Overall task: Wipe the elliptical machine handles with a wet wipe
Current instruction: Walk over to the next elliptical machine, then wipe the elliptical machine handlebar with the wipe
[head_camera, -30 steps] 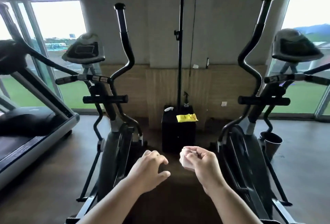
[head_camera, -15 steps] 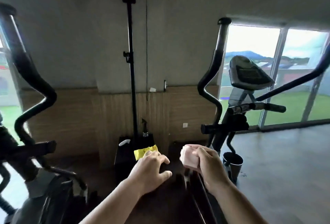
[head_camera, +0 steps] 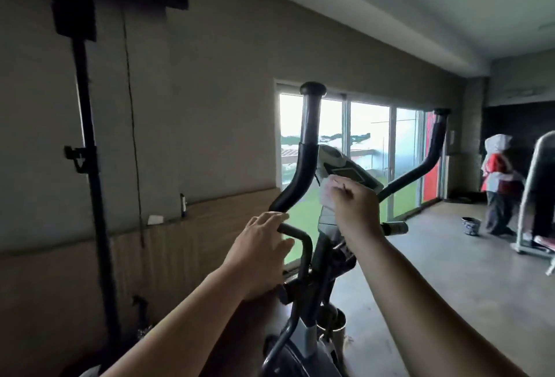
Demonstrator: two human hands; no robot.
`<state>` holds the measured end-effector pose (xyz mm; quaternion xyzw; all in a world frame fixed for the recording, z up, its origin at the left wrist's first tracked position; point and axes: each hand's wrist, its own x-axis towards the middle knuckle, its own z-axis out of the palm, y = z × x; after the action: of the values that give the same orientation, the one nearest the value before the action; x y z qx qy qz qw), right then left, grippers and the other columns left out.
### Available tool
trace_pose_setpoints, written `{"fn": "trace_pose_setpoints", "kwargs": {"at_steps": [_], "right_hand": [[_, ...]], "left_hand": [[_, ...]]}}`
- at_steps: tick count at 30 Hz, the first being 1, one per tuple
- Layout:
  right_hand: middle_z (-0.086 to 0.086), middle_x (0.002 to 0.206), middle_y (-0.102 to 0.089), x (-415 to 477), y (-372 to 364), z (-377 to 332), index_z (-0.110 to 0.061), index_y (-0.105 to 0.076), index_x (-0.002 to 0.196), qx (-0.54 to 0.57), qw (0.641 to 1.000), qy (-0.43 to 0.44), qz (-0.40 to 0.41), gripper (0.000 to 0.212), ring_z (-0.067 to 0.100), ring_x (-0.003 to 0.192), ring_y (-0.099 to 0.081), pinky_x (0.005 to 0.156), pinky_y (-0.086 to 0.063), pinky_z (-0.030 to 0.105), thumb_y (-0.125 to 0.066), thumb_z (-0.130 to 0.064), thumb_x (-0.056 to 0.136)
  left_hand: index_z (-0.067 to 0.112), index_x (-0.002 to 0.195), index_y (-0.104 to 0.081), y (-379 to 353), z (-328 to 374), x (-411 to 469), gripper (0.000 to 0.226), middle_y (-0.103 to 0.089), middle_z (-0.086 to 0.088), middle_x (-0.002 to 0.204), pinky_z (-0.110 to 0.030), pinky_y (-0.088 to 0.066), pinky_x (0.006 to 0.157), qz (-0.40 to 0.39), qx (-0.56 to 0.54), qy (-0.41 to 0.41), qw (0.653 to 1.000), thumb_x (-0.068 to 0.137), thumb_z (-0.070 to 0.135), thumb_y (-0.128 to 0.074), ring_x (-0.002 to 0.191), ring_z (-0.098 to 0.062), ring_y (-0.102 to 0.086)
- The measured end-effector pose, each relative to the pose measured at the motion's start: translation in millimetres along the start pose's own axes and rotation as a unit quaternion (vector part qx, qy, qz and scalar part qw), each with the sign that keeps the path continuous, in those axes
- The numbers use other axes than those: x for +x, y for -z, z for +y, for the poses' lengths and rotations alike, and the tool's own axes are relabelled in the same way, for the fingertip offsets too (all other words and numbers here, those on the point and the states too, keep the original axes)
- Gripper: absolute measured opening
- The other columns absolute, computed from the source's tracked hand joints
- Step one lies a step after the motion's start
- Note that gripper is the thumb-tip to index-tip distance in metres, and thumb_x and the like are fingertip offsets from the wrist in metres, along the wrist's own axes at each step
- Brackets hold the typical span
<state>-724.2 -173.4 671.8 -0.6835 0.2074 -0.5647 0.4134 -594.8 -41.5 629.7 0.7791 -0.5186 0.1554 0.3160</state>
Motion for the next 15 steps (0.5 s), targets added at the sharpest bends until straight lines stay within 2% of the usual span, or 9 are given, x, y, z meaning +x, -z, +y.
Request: {"fn": "trace_pose_setpoints", "kwargs": {"at_steps": [2, 4, 6, 8, 9, 10, 12, 15], "right_hand": [[0.006, 0.132, -0.072, 24.8, -7.8, -3.5, -0.01, -0.073, 0.13, -0.041, 0.998, 0.035, 0.033, 0.033, 0.014, 0.119, -0.064, 0.094, -0.044, 0.021, -0.054, -0.011, 0.103], [0.008, 0.134, -0.071, 46.1, -19.1, -0.7, -0.01, -0.07, 0.133, -0.074, 0.994, 0.055, 0.055, 0.034, 0.02, 0.125, -0.064, 0.095, -0.043, 0.021, -0.051, -0.012, 0.105], [0.009, 0.131, -0.073, 63.1, -34.3, 2.2, -0.01, -0.07, 0.133, -0.085, 0.992, 0.069, 0.068, 0.034, 0.021, 0.122, -0.067, 0.1, -0.047, 0.026, -0.05, -0.018, 0.107], [0.008, 0.12, -0.076, 68.9, -50.3, 5.2, -0.009, -0.071, 0.124, -0.03, 0.995, 0.069, 0.059, 0.037, 0.018, 0.109, -0.068, 0.103, -0.053, 0.038, -0.047, -0.032, 0.108], [0.005, 0.123, -0.074, 63.3, -58.0, 7.4, -0.01, -0.069, 0.126, 0.025, 0.997, 0.056, 0.036, 0.043, 0.016, 0.114, -0.066, 0.103, -0.05, 0.04, -0.044, -0.039, 0.105], [0.001, 0.137, -0.068, 53.2, -65.5, 13.2, -0.014, -0.062, 0.138, 0.082, 0.996, 0.031, 0.01, 0.053, 0.014, 0.127, -0.06, 0.111, -0.045, 0.04, -0.041, -0.047, 0.102], [-0.005, 0.157, -0.053, 31.7, -79.8, 32.8, -0.024, -0.047, 0.155, 0.163, 0.986, -0.024, -0.04, 0.072, 0.01, 0.146, -0.045, 0.121, -0.033, 0.037, -0.041, -0.06, 0.093], [-0.003, 0.147, -0.062, 37.4, -84.6, 42.1, -0.024, -0.057, 0.143, 0.233, 0.969, -0.05, -0.063, 0.082, 0.012, 0.134, -0.054, 0.114, -0.037, 0.036, -0.046, -0.076, 0.08]], "left_hand": [[0.031, 0.153, -0.043, -0.8, 3.2, 32.7, 0.058, -0.047, 0.012, 0.154, -0.025, -0.034, 0.109, 0.023, -0.036, -0.015, 0.999, 0.097, 0.036, -0.06, 0.138, -0.012, -0.044], [0.031, 0.154, -0.04, -1.4, 6.1, 56.1, 0.055, -0.047, 0.012, 0.154, -0.029, -0.038, 0.11, 0.041, -0.104, -0.029, 0.993, 0.102, 0.037, -0.056, 0.137, -0.012, -0.047], [0.035, 0.155, -0.038, -1.7, 9.4, 71.4, 0.051, -0.044, 0.023, 0.15, -0.024, -0.031, 0.108, 0.043, -0.2, -0.028, 0.978, 0.106, 0.044, -0.048, 0.135, 0.0, -0.044], [0.038, 0.152, -0.043, -1.4, 12.2, 79.9, 0.048, -0.047, 0.038, 0.134, -0.015, -0.032, 0.102, 0.031, -0.322, -0.017, 0.946, 0.106, 0.051, -0.041, 0.12, 0.02, -0.045], [0.037, 0.149, -0.048, -1.5, 12.6, 82.6, 0.046, -0.054, 0.04, 0.123, -0.007, -0.036, 0.096, 0.023, -0.379, -0.011, 0.925, 0.106, 0.051, -0.04, 0.11, 0.028, -0.049], [0.037, 0.144, -0.054, -3.2, 10.1, 85.6, 0.043, -0.063, 0.039, 0.115, -0.002, -0.039, 0.089, 0.015, -0.421, -0.004, 0.907, 0.106, 0.051, -0.039, 0.105, 0.029, -0.053], [0.036, 0.137, -0.062, -6.8, 3.5, 90.4, 0.043, -0.071, 0.029, 0.117, -0.007, -0.044, 0.086, -0.001, -0.46, -0.004, 0.888, 0.105, 0.053, -0.037, 0.112, 0.017, -0.061], [0.034, 0.143, -0.057, -12.1, -11.4, 96.2, 0.065, -0.066, 0.024, 0.129, -0.015, -0.049, 0.089, -0.008, -0.485, -0.023, 0.874, 0.095, 0.071, -0.034, 0.122, 0.007, -0.06]]}}
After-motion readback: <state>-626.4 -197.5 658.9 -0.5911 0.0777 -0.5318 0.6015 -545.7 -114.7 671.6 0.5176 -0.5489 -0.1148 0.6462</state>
